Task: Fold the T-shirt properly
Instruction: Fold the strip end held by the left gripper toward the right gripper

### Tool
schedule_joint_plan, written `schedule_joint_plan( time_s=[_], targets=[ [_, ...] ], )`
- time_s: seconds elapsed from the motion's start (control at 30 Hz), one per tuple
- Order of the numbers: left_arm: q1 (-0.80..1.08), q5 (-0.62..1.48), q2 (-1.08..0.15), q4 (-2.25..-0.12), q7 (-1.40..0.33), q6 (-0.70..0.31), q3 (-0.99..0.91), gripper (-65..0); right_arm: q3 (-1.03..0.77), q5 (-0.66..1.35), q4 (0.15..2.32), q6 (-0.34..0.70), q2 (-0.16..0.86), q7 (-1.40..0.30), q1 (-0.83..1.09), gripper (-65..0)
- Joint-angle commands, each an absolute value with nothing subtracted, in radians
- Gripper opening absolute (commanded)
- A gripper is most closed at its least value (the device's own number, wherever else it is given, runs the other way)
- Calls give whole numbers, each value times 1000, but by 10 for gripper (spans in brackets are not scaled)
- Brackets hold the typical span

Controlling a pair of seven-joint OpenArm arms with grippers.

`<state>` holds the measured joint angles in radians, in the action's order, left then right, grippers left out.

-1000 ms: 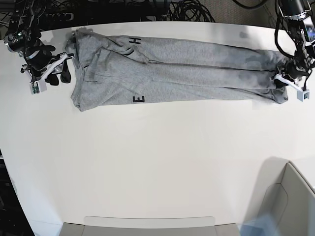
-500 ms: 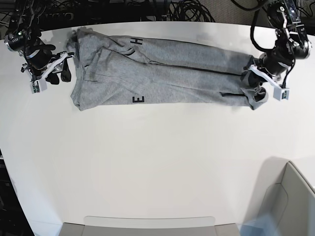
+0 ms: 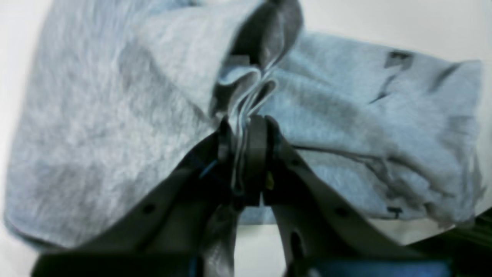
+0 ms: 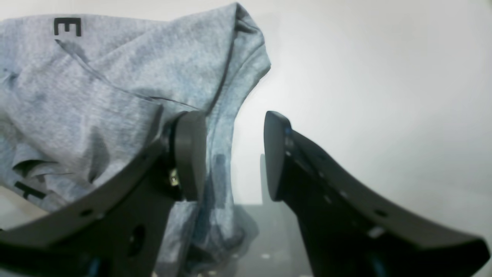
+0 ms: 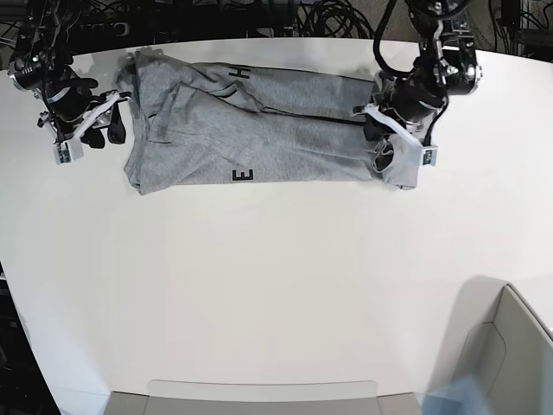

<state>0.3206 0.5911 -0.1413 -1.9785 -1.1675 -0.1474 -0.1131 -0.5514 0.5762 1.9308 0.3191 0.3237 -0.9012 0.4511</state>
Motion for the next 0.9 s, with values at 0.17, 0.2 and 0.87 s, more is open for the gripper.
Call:
schedule_joint_plan(
  time_s=[0.17,0.2,0.87],
  targets=[
    [306,512,-79,-1997,-1101,-114,19,-650,-558,588,1951,328,343,-885,449,-401],
    [306,503,-68,-1997,-1098,-114,25,-650,-558,588,1951,328,343,-885,449,-401],
    [228,496,-45,-1916,-1113,-114,119,-639,-558,588,1951,328,344,-885,450,-401]
  ],
)
